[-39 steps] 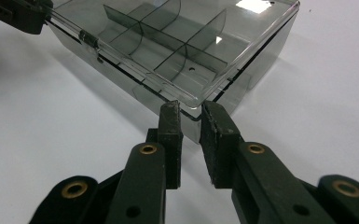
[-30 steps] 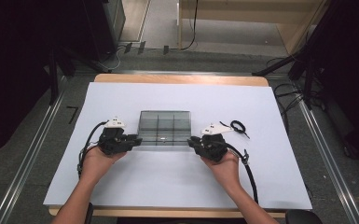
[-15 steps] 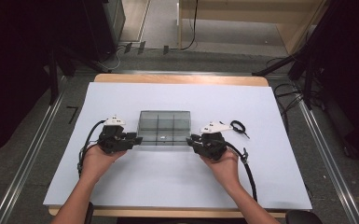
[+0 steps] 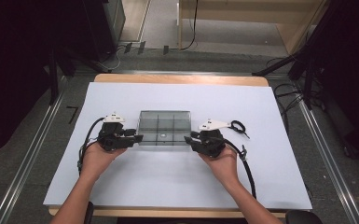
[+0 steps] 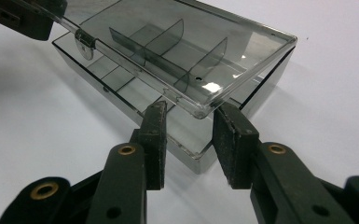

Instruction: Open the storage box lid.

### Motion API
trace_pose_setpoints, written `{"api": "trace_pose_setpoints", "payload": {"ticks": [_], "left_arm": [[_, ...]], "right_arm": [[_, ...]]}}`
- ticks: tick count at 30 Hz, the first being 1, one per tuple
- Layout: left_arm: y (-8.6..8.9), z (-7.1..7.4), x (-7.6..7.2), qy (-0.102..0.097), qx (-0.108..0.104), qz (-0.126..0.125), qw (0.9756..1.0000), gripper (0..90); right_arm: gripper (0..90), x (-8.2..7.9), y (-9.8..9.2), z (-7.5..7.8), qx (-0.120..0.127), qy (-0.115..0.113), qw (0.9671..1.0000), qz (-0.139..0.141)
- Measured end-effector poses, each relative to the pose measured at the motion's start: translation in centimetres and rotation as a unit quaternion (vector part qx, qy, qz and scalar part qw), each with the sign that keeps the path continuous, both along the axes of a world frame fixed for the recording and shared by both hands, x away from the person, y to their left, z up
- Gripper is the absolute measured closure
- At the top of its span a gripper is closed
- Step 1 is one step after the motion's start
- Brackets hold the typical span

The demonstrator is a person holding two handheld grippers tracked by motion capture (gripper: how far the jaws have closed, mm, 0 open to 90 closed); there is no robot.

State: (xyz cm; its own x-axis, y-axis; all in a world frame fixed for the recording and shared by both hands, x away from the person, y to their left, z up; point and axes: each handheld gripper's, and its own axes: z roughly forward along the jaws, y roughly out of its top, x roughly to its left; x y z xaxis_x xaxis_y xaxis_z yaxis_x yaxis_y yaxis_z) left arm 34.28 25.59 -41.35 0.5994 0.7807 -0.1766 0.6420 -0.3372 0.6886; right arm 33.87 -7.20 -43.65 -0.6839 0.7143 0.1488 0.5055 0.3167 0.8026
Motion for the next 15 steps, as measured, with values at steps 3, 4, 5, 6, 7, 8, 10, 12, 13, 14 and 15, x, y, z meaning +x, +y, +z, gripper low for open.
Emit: {"api": "trace_pose_setpoints", "payload": {"ticks": [3, 4, 5, 6, 7, 8, 10, 12, 13, 14, 15], "left_arm": [[-0.06, 0.13, 0.16, -0.003, 0.001, 0.002, 1.0000, 53.2], [-0.08, 0.17, 0.22, -0.004, 0.000, 0.002, 1.0000, 52.8], [-0.08, 0.22, 0.32, -0.003, 0.001, 0.001, 1.0000, 51.9], [-0.12, 0.25, 0.44, -0.003, 0.002, 0.002, 1.0000, 51.3], [-0.13, 0.27, 0.51, -0.004, 0.002, 0.002, 1.0000, 50.6], [-0.13, 0.34, 0.57, -0.003, 0.003, 0.001, 1.0000, 50.4], [-0.17, 0.43, 0.63, -0.005, 0.002, 0.004, 1.0000, 49.5], [-0.14, 0.55, 0.71, -0.005, 0.002, 0.004, 1.0000, 48.1], [-0.12, 0.60, 0.76, -0.007, 0.001, 0.005, 1.0000, 47.5], [-0.10, 0.66, 0.79, -0.007, 0.000, 0.006, 1.0000, 47.1], [-0.06, 0.75, 0.84, -0.007, 0.001, 0.005, 1.0000, 46.7]], "right_arm": [[66.6, 0.11, 0.00, 0.17, 0.000, -0.002, 1.0000, 0.001], [66.3, 0.15, 0.00, 0.23, 0.000, -0.002, 1.0000, 0.002], [65.9, 0.20, 0.01, 0.30, 0.002, -0.001, 1.0000, 0.001], [65.5, 0.24, 0.00, 0.38, 0.000, -0.002, 1.0000, 0.001], [65.4, 0.29, 0.02, 0.46, 0.000, -0.002, 1.0000, 0.000], [65.2, 0.32, 0.02, 0.53, 0.000, -0.001, 1.0000, 0.001], [65.1, 0.42, -0.01, 0.64, -0.001, -0.004, 1.0000, 0.002], [64.5, 0.53, 0.00, 0.77, -0.001, -0.004, 1.0000, 0.002], [64.2, 0.59, -0.02, 0.84, -0.003, -0.005, 1.0000, 0.002], [64.1, 0.64, -0.01, 0.90, -0.002, -0.004, 1.0000, 0.002], [63.9, 0.72, 0.00, 0.94, -0.001, -0.005, 1.0000, 0.002]]}}
